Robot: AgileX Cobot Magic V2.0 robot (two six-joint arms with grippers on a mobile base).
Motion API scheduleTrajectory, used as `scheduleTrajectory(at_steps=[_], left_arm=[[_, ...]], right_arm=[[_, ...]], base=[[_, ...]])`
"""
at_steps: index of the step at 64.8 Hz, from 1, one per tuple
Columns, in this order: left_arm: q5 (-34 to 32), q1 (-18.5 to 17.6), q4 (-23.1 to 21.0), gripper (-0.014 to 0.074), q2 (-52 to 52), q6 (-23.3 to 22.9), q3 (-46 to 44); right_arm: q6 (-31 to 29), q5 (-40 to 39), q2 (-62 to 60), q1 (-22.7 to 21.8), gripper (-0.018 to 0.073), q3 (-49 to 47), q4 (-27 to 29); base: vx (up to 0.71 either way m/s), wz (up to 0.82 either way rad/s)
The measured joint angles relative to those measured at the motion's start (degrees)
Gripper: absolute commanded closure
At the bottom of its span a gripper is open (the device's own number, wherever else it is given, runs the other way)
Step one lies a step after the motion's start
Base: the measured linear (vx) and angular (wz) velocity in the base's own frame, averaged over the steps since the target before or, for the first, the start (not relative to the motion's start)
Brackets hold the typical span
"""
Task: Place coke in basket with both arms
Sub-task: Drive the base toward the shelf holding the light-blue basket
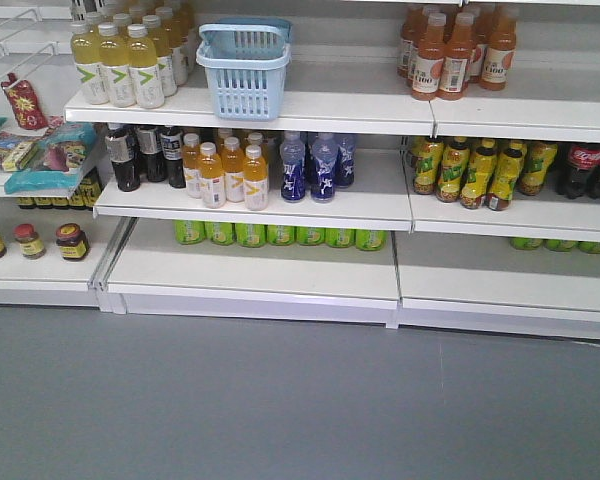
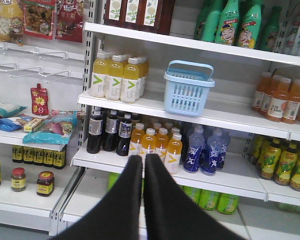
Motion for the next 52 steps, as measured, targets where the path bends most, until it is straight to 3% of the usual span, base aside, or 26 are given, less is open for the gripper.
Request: scheduleTrajectory(at_steps=[52], left_arm=[[0.00, 0.00, 0.00, 0.0603, 0.00, 0.00, 0.00]], right_arm=[[0.00, 0.00, 0.00, 0.00, 0.0564, 0.00, 0.00]], base=[[0.16, 0.00]])
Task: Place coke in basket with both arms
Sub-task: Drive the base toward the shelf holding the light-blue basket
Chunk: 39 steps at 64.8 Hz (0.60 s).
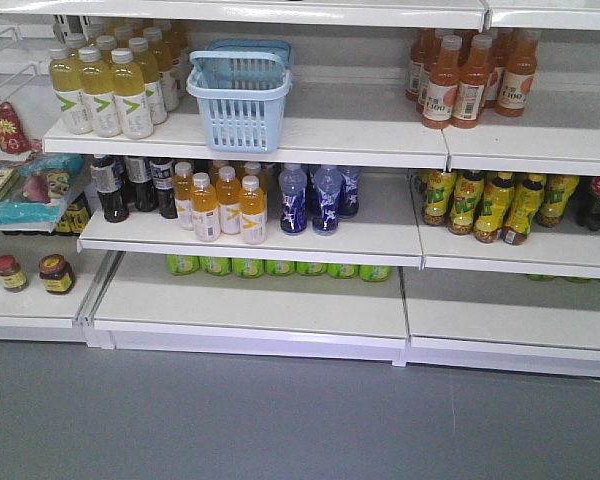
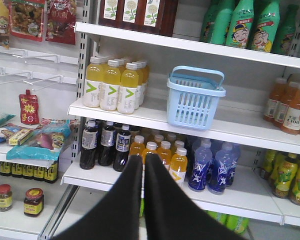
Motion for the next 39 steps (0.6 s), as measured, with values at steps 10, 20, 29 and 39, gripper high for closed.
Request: scheduleTrajectory(at_steps=[10, 20, 29, 39], left_arm=[[0.00, 0.00, 0.00, 0.0603, 0.00, 0.00, 0.00], [0.00, 0.00, 0.00, 0.0603, 0.00, 0.00, 0.00], [0.00, 0.00, 0.00, 0.0603, 0.00, 0.00, 0.00], [0.00, 0.00, 0.00, 0.0603, 0.00, 0.00, 0.00]], right_arm=[[0.00, 0.00, 0.00, 0.00, 0.0564, 0.00, 0.00], [0.00, 0.00, 0.00, 0.00, 0.0564, 0.00, 0.00], [0.00, 0.00, 0.00, 0.00, 0.0564, 0.00, 0.00], [0.00, 0.00, 0.00, 0.00, 0.0564, 0.00, 0.00]], base=[[0.14, 0.00], [0.14, -0.01], [0.15, -0.01], [0.16, -0.01]])
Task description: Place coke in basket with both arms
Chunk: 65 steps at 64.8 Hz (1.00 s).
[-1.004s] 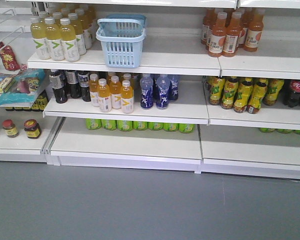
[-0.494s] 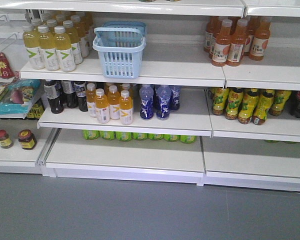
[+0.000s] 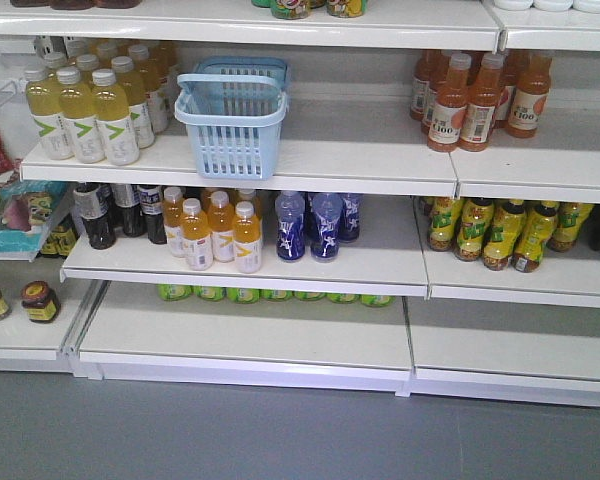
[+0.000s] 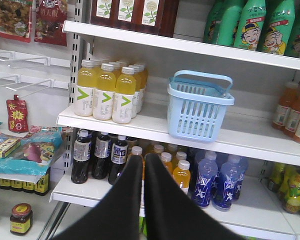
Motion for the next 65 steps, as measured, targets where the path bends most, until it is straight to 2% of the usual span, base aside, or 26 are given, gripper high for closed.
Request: scheduleTrajectory(at_steps=[65], left_arm=[[0.00, 0.00, 0.00, 0.0603, 0.00, 0.00, 0.00]], right_arm=[[0.00, 0.00, 0.00, 0.00, 0.0564, 0.00, 0.00]], base=[[0.14, -0.04]])
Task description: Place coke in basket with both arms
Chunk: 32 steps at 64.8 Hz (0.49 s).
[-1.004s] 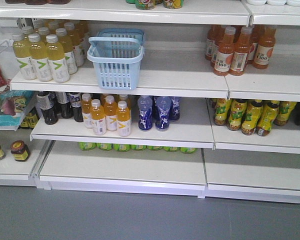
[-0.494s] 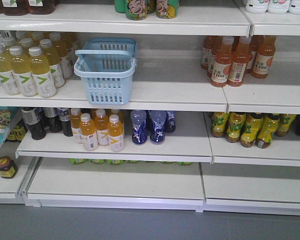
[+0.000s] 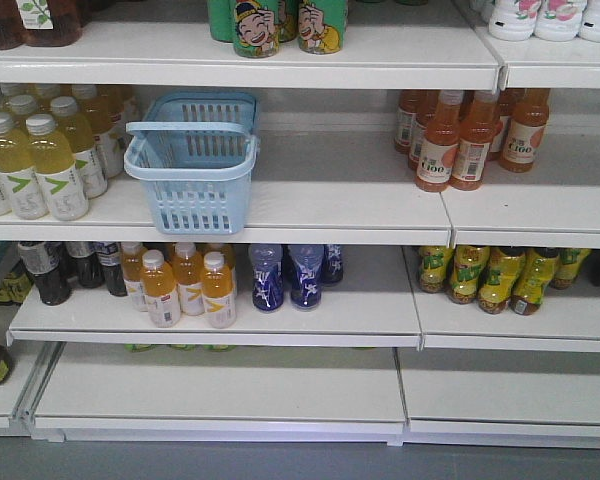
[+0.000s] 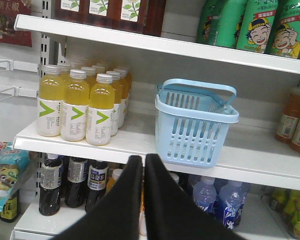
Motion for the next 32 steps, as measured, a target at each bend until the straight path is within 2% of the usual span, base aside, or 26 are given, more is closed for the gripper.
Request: scheduleTrajectory(at_steps=[32], left_arm=[[0.00, 0.00, 0.00, 0.0603, 0.00, 0.00, 0.00]], right_arm=[[0.00, 0.00, 0.00, 0.00, 0.0564, 0.00, 0.00]], base=[[0.08, -0.03]])
